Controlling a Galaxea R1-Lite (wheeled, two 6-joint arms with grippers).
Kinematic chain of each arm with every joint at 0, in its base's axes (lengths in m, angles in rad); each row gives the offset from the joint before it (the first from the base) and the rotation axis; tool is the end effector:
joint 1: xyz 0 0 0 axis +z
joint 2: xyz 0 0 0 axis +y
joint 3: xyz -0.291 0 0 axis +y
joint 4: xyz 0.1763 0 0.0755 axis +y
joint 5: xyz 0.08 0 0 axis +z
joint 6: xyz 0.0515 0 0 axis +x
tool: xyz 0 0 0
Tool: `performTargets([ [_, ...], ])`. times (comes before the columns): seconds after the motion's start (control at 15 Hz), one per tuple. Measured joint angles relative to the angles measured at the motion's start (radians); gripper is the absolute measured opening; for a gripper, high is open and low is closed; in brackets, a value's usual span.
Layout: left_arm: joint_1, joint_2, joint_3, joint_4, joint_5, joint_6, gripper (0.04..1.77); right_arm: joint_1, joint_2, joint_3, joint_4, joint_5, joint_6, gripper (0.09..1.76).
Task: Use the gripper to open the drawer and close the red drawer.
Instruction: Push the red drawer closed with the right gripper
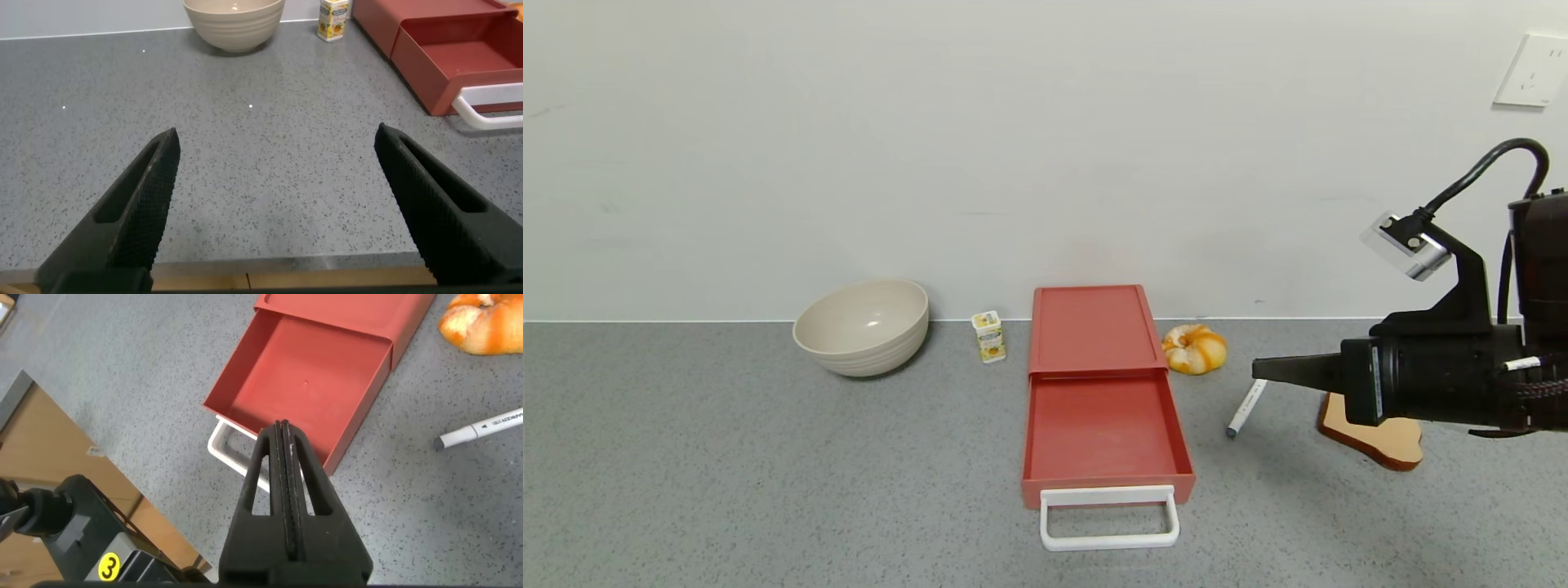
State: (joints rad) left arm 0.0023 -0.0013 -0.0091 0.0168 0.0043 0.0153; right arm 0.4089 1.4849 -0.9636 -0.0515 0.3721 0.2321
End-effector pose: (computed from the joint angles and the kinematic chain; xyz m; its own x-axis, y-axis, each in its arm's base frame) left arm 0.0160 0.0003 0.0761 1.0000 0.0066 -0.0064 -0.0065 0.9999 0.0153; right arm 0.2491 0.1284 0.2097 0.6176 0.6639 -0.4217 -0.5544 0.7478 0.3653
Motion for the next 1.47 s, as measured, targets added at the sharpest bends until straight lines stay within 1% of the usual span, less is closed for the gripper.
performTargets([
  [0.27, 0.0, 0.0, 0.0, 0.0, 0.0, 0.0, 1.72, 0.005, 0.006, -0.007, 0.009, -0.006, 0.003, 0.11],
  [0.4, 0.0, 0.0, 0.0, 0.001, 0.0, 0.0, 1.72, 0.016, 0.012, -0.03, 0.08, -0.025, 0.008, 0.11],
  [0.47, 0.0, 0.0, 0.0, 0.001, 0.0, 0.0, 1.72, 0.027, 0.018, -0.055, 0.149, -0.057, 0.019, 0.11],
  [0.67, -0.001, 0.0, 0.0, 0.001, 0.0, 0.001, 1.72, 0.096, 0.064, -0.157, 0.316, -0.163, 0.131, 0.11],
  [0.8, -0.001, 0.0, 0.0, 0.001, 0.0, 0.001, 1.72, 0.144, 0.109, -0.218, 0.407, -0.201, 0.174, 0.11],
  [1.13, -0.001, 0.0, -0.001, 0.003, 0.0, 0.001, 1.72, 0.273, 0.248, -0.324, 0.533, -0.274, 0.252, 0.11],
  [1.27, -0.001, 0.0, -0.002, 0.011, 0.0, 0.001, 1.72, 0.313, 0.31, -0.366, 0.573, -0.284, 0.267, 0.11],
  [1.47, -0.001, 0.0, -0.003, 0.013, 0.0, 0.001, 1.72, 0.349, 0.397, -0.431, 0.617, -0.286, 0.271, 0.11],
])
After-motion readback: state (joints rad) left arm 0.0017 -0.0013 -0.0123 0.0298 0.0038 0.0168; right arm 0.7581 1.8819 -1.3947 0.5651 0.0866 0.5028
